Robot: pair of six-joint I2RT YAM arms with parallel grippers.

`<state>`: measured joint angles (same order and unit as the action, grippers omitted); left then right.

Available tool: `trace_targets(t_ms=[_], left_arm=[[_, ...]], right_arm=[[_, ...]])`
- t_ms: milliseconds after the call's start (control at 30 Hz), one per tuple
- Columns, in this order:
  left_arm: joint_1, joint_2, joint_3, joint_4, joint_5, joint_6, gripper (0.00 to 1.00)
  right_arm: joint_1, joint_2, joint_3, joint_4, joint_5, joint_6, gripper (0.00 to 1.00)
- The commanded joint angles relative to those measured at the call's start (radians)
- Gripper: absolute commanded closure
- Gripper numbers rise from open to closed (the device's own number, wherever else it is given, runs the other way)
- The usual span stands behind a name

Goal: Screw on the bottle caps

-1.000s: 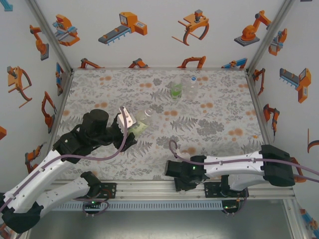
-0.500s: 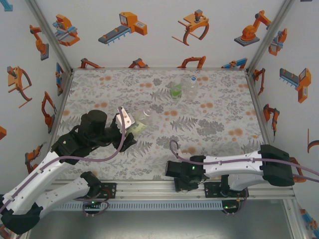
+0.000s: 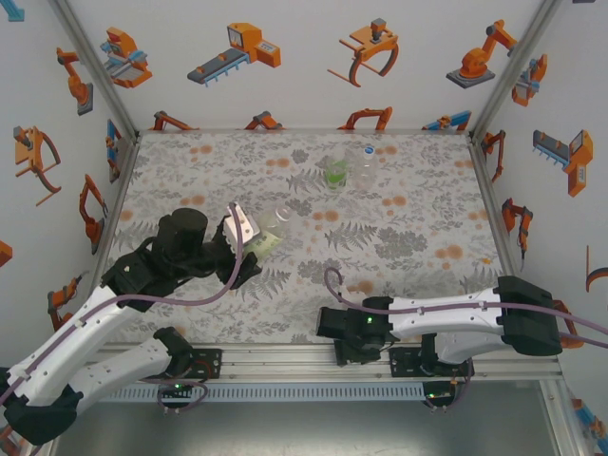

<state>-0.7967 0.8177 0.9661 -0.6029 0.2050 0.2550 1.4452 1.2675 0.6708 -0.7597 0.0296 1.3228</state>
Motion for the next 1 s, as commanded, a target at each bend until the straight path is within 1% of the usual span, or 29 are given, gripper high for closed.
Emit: trace_targets(t_ms=[0,100,200,333,867,967], left_arm=[[0.006,0.004,-0.011,0.044,0.014,-0.007,1.00],[0.006,0.013,-0.005,0.041,0.019,-0.006,1.00],[0.005,0.014,-0.001,0.035,0.020,-0.005,1.00],[0.007,0.005,-0.001,0.031,0.016,-0.006,1.00],[0.007,0.002,-0.002,0.031,0.011,-0.007,1.00],[0.007,0.002,-0.002,0.029,0.010,-0.006,1.00]], right_arm=[[-0.020,-0.003,0.009,0.008,0.048,-0.050,0.50],[-0.029,0.009,0.007,0.023,0.062,-0.086,0.50],[-0.034,0.028,-0.005,0.054,0.049,-0.098,0.51],[-0.034,0.044,-0.008,0.058,0.064,-0.108,0.52],[-0.051,0.055,-0.041,0.102,0.033,-0.109,0.61],[-0.052,0.052,-0.034,0.091,0.040,-0.112,0.65]])
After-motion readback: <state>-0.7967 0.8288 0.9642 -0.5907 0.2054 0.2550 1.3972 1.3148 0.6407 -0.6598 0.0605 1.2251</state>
